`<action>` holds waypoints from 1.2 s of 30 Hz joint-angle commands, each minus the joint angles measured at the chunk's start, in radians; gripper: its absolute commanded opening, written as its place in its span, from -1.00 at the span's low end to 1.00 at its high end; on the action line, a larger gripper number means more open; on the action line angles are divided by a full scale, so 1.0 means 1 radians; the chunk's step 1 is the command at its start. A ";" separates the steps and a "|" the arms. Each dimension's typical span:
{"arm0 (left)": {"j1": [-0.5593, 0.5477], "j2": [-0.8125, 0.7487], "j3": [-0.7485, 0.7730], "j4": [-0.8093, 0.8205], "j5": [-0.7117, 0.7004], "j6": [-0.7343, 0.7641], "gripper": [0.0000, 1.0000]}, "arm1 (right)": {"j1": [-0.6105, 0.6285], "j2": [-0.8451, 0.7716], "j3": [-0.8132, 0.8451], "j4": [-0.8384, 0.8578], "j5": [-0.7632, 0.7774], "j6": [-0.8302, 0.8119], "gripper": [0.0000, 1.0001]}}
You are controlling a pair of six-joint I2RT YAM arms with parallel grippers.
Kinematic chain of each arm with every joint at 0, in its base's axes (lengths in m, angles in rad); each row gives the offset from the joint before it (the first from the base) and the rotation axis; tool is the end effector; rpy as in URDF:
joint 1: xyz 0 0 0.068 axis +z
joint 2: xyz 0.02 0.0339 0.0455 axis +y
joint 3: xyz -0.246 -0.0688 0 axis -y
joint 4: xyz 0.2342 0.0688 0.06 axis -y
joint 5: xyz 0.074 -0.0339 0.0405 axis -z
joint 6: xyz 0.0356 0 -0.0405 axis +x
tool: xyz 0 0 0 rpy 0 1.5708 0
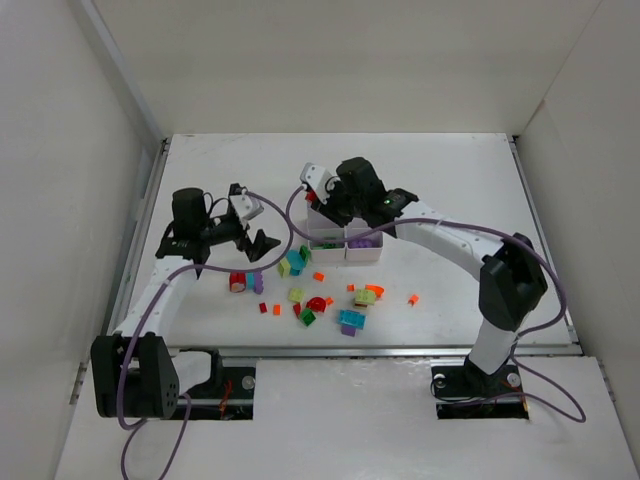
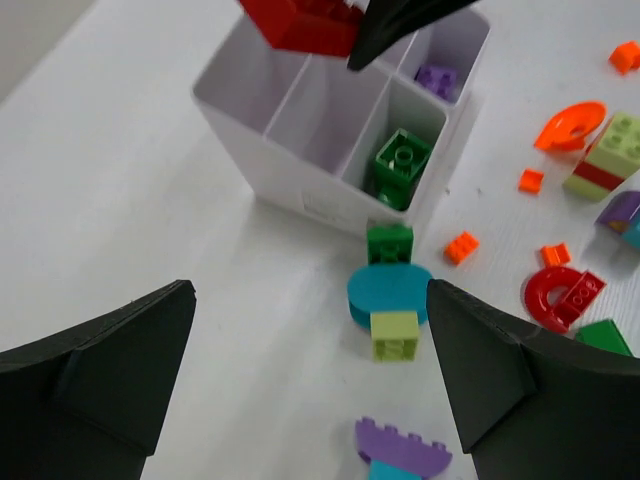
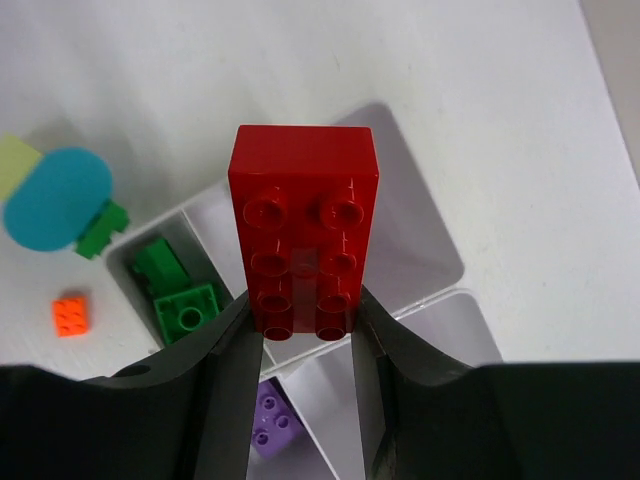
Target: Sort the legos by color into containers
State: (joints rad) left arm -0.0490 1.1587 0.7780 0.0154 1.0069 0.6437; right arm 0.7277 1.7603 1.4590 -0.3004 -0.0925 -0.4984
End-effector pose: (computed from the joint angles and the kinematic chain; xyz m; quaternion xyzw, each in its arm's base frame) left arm 0.2463 -0.0422 0.2744 0.5022 0.5859 -0.2345 0.5912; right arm 0.2950 0.2672 0.2809 -0.5262 0.7106 0.0939 0.4576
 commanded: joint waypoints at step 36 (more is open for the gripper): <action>-0.012 -0.011 -0.120 -0.218 -0.135 0.341 0.96 | 0.006 -0.019 0.014 0.053 0.033 -0.010 0.14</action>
State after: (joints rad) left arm -0.0338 1.1339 0.6323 -0.1795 0.8928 0.9386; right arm 0.7277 1.8301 1.4242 -0.2813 -0.0498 -0.5533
